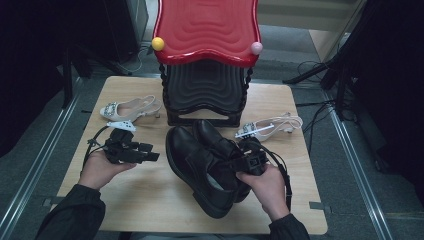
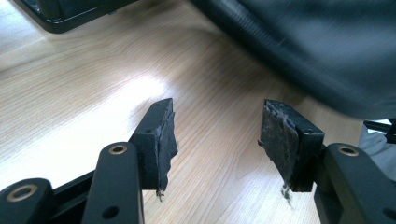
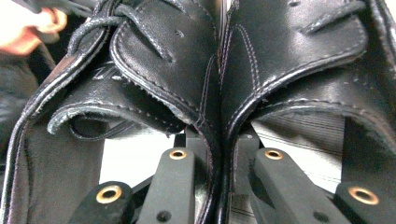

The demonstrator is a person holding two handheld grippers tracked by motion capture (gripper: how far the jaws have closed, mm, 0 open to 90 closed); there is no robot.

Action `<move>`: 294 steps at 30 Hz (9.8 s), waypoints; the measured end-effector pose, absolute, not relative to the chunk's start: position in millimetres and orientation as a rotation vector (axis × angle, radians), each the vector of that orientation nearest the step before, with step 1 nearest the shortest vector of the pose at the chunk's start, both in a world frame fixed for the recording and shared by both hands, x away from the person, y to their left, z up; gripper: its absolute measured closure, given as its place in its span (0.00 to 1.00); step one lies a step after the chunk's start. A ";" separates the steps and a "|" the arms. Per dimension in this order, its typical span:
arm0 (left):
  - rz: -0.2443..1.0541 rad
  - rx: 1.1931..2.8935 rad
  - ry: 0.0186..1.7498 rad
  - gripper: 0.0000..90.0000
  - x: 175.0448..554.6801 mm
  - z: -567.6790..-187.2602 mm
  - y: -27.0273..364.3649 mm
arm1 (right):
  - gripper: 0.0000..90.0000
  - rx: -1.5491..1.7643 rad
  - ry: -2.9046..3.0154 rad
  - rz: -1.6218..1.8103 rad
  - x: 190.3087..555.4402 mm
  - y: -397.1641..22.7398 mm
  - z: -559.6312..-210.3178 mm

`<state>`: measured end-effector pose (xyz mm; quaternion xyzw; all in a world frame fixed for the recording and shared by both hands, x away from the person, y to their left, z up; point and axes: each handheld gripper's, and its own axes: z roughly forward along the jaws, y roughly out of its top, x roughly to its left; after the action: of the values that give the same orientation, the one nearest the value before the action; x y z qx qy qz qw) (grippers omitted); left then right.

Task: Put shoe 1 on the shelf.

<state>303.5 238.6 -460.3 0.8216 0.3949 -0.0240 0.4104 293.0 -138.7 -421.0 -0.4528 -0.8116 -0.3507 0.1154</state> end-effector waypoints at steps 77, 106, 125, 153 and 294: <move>-0.113 2.071 0.938 0.50 311.2 -464.0 228.9 | 0.88 -2.187 -2.081 -1.521 437.6 -41.3 -378.5; -0.111 2.073 0.938 0.50 312.1 -463.0 228.3 | 0.68 -1.989 -2.168 -1.539 437.2 -40.6 -382.9; -0.079 2.106 0.898 0.52 322.3 -433.6 216.1 | 0.60 -1.594 -2.427 -1.518 401.2 -63.6 -371.0; -0.005 2.100 0.765 0.93 371.6 -329.0 186.4 | 0.60 -1.317 -2.505 -1.484 353.5 -101.5 -369.2; 0.198 2.100 0.769 0.97 479.6 -229.9 128.2 | 1.00 -1.325 -2.594 -1.413 427.5 -10.8 -398.4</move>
<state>479.6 128.2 -229.9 0.8431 0.3086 0.0796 0.4332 427.5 -10.8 -398.4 -0.4088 -0.8004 -0.4359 -0.0479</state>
